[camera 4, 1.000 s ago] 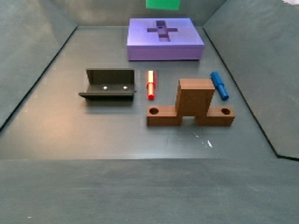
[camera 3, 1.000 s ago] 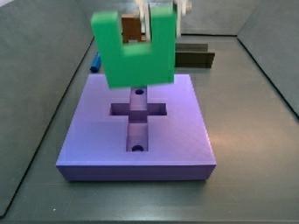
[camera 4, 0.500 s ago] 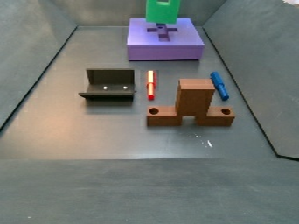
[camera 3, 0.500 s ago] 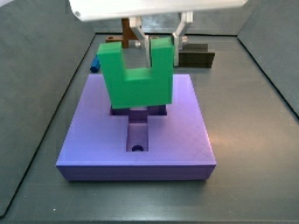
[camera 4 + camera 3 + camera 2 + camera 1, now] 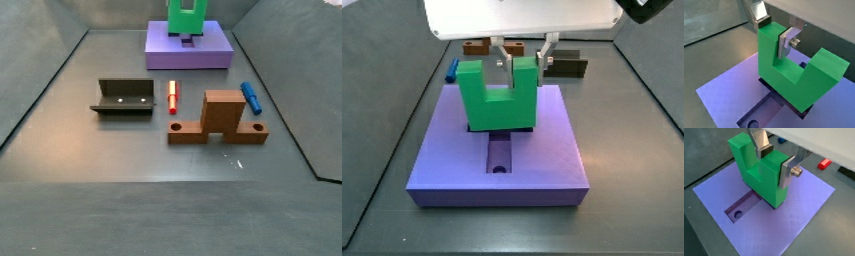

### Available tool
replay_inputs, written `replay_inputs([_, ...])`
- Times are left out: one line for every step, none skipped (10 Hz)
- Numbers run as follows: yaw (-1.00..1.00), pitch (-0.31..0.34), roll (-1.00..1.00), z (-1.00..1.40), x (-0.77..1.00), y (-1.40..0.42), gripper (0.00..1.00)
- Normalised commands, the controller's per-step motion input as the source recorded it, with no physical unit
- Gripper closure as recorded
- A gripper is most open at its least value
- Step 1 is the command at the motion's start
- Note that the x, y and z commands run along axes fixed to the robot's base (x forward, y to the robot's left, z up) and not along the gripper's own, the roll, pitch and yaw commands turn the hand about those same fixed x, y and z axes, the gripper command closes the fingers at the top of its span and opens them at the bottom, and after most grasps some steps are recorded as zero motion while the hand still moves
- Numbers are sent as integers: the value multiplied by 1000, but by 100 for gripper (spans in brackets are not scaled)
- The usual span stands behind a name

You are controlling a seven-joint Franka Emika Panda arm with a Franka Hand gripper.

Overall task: Pick up the green object. Move up. Place the green object on the fixture. Regrasp the green object. Move to above the board. Insert the green object.
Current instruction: Insert the green object.

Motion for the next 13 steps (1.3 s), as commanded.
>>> replay_inputs([-34, 0, 161, -106, 0, -14, 100])
replay_inputs([-34, 0, 106, -114, 0, -40, 100])
replay_inputs([-34, 0, 86, -131, 0, -60, 100])
replay_inputs([-51, 0, 81, -166, 0, -94, 100])
replay_inputs([-83, 0, 76, -191, 60, -149, 100])
replay_inputs([-114, 0, 93, -151, 129, -137, 100])
replay_inputs([-129, 24, 121, -91, 217, -109, 100])
replay_inputs([-131, 73, 156, -23, 343, -66, 100])
replay_inputs([-103, 83, 171, -14, 369, -20, 100])
replay_inputs([-46, 73, 171, -51, 237, 0, 100])
replay_inputs([0, 59, 180, -57, 54, 0, 100])
replay_inputs([0, 24, 163, -60, 0, 0, 100])
replay_inputs([0, 0, 133, -60, -123, 0, 100])
